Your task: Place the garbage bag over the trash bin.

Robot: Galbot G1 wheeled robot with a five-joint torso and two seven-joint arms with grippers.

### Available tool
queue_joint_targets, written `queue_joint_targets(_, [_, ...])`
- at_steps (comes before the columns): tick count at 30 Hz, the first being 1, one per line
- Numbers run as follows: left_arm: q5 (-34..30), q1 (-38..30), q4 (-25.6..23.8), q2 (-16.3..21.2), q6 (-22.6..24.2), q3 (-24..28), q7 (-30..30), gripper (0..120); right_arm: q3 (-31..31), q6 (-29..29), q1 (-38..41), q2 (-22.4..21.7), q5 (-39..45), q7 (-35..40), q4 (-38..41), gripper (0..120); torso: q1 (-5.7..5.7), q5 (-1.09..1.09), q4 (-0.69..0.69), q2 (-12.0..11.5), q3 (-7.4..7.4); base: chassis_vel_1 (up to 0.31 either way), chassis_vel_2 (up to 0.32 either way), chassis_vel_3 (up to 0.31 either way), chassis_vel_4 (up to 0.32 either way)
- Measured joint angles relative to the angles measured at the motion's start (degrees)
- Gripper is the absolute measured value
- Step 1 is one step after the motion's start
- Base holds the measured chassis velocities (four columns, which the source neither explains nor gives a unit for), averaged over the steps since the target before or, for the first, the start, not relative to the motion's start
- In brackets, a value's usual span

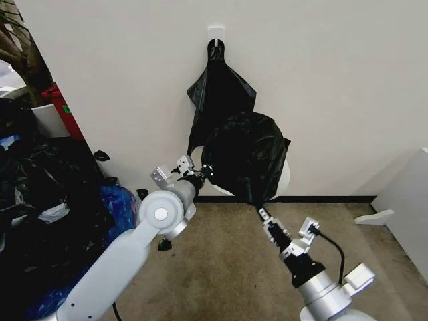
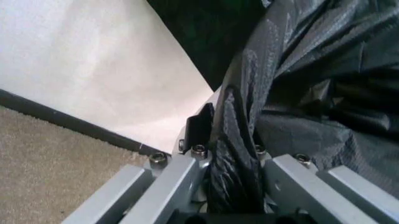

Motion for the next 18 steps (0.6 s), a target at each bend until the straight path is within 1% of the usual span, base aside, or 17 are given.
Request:
queue_joint_targets(4, [0.0, -0.1, -0.1, 0.1, 0.0, 0.0, 0.0, 1, -0.8, 0.0, 0.5, 0.3, -0.8, 0.0, -1.3, 0, 0.00, 0.00, 0.00, 0.0, 0.00, 0.000, 0.000, 0.000, 0.000])
queue_joint_targets(8, [-0.3, -0.4, -0.3, 0.2, 0.0, 0.0, -0.1, 1, -2.0, 0.0, 2.2, 0.6, -1.1, 1.1, -4.2, 0, 0.00, 0.00, 0.00, 0.0, 0.00, 0.000, 0.000, 0.000, 0.000])
queue_joint_targets(13, [-0.8, -0.5, -0.7, 0.4, 0.1, -0.1, -0.2, 1, -1.3, 0.1, 3.2, 1.0, -0.8, 1.4, -7.0, 0, 0.00, 0.01, 0.00, 0.0, 0.00, 0.000, 0.000, 0.000, 0.000])
queue_joint_targets(18, [-1.0, -0.5, -1.0, 0.9, 0.1, -0.3, -0.3, 1, 0.0, 0.3, 2.4, 1.0, -0.1, 1.1, -7.4, 0, 0.00, 0.00, 0.00, 0.0, 0.00, 0.000, 0.000, 0.000, 0.000])
